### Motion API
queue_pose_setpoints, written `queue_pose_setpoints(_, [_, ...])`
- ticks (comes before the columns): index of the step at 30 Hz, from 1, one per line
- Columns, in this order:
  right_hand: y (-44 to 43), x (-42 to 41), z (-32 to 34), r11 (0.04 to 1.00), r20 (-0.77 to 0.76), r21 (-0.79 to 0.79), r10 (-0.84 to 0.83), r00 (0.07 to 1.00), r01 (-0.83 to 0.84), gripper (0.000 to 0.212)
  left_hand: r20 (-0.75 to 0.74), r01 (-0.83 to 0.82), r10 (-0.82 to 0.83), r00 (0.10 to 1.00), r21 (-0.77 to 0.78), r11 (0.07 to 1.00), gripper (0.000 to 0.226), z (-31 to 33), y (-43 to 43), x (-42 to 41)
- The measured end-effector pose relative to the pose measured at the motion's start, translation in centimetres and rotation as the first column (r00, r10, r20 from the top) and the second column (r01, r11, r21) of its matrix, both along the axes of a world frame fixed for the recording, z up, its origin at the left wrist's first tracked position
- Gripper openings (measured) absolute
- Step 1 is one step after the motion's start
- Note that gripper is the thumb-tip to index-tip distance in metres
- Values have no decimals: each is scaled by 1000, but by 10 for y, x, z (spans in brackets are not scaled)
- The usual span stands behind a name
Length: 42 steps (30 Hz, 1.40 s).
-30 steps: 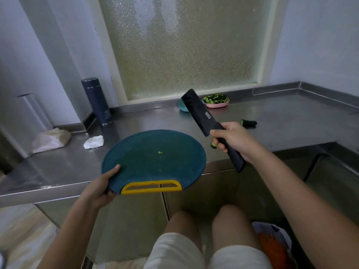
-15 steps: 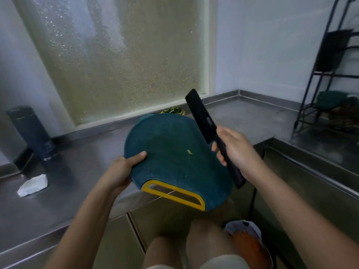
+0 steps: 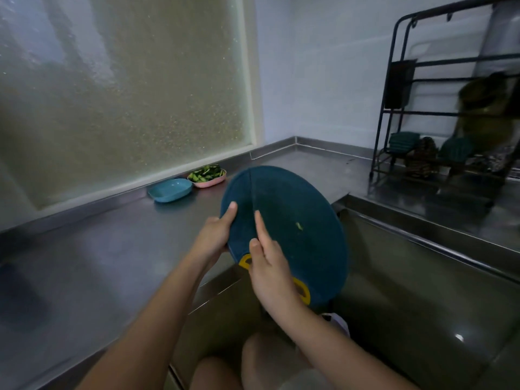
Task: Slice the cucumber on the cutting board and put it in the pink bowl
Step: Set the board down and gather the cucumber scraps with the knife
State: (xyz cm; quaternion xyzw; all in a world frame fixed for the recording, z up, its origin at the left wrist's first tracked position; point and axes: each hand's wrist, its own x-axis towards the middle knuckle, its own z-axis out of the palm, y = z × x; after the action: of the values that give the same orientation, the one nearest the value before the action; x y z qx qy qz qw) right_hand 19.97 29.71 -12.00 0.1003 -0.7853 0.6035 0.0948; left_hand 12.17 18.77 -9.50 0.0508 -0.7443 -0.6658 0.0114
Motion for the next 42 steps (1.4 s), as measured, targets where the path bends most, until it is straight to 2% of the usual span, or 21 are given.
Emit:
queue_pose_setpoints(5, [-25,-1,-7,996,39,10,-86,996,85,51,-45,-13,4,999,-183,983,47,1,-6,-6])
queue_pose_setpoints(9, [-49,2,-14,987,85,-71,-137,987,143,55,-81,-1,-25,996,-305,952,58,5,-12,-8])
queue_pose_setpoints(13, [-60,4,-21,963,182,-162,-187,965,217,57,-101,35,-72,992,-323,946,65,5,-21,-8])
queue_pose_setpoints(17, [-64,6,-30,925,291,-227,-233,928,304,57,-94,44,-81,992,-345,938,59,-1,-21,-4])
queue_pose_setpoints(21, [-62,6,-43,843,426,-305,-296,855,444,55,-100,54,-95,990,-351,935,45,-4,-19,-5])
queue_pose_setpoints(30, [-26,9,-69,678,600,-371,-346,721,634,57,-84,110,-157,984,-404,908,54,-17,5,-10])
queue_pose_setpoints(38, [-4,-10,-87,386,714,-508,-311,628,770,53,-55,130,-177,983,-481,867,59,-29,28,-21])
queue_pose_setpoints(42, [10,-20,-99,287,739,-539,-289,608,792,52,-75,115,-175,982,-501,858,56,-32,41,-23])
